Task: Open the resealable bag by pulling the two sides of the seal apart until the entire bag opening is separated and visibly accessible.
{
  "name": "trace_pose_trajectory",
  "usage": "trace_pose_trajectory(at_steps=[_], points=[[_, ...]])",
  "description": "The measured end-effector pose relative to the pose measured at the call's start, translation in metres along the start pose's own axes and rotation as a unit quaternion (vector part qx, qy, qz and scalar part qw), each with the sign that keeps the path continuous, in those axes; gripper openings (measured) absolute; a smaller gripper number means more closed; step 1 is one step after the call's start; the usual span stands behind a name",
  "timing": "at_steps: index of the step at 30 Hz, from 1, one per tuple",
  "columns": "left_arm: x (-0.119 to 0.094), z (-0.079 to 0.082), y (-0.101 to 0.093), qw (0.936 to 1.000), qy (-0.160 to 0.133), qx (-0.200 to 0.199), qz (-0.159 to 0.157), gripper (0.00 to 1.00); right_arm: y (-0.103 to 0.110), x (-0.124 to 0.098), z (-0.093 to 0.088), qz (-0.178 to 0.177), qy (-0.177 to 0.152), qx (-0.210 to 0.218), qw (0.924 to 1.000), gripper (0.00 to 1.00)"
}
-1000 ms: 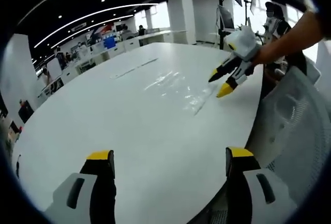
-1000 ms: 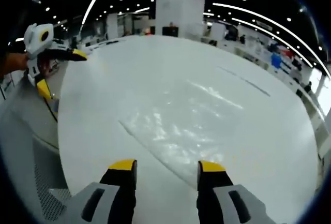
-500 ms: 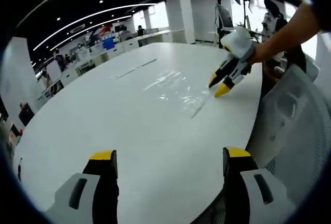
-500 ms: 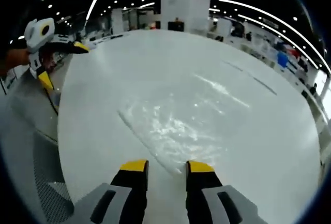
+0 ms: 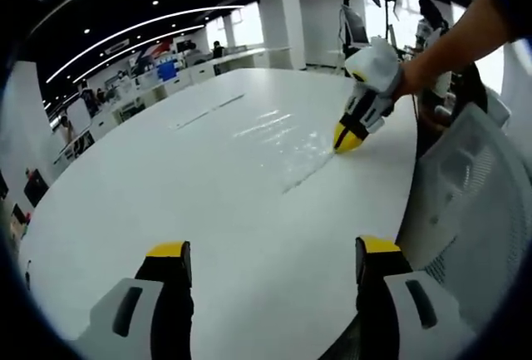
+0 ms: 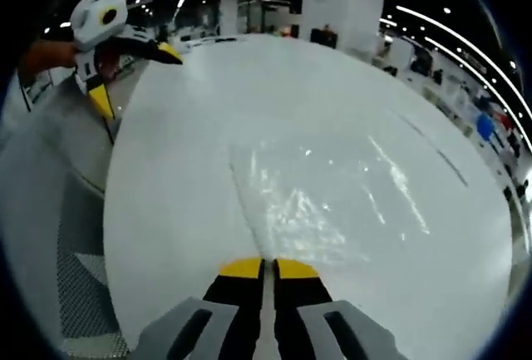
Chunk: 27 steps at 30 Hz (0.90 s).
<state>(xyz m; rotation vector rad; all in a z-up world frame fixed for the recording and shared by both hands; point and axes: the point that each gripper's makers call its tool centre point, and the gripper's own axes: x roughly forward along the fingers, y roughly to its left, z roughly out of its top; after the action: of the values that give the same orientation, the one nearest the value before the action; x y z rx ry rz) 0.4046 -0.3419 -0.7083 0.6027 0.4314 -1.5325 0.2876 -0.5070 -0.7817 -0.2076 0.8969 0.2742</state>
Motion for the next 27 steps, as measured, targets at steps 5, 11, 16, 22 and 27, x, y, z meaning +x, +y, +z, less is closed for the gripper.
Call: trace_pose_trajectory(at_steps=[5, 11, 16, 22, 27], points=[[0.006, 0.001, -0.005, 0.9999, 0.004, 0.004, -0.009, 0.78, 0.0, 0.0, -0.001, 0.009, 0.005, -0.017, 0.9998, 0.0], [0.011, 0.002, -0.008, 0.9997, 0.009, 0.015, -0.018, 0.78, 0.005, -0.003, 0.0, 0.022, 0.001, -0.034, 0.9992, 0.0], [0.018, 0.005, -0.01, 0.9993, 0.012, 0.024, -0.027, 0.77, 0.016, -0.011, 0.008, 0.044, -0.016, -0.043, 0.998, 0.0], [0.027, 0.004, -0.018, 0.9968, 0.024, 0.061, -0.046, 0.75, 0.034, -0.022, 0.021, 0.079, -0.036, -0.07, 0.9937, 0.0], [0.031, 0.007, -0.019, 0.9963, 0.026, 0.064, -0.051, 0.74, 0.046, -0.029, 0.028, 0.099, -0.043, -0.093, 0.9897, 0.0]])
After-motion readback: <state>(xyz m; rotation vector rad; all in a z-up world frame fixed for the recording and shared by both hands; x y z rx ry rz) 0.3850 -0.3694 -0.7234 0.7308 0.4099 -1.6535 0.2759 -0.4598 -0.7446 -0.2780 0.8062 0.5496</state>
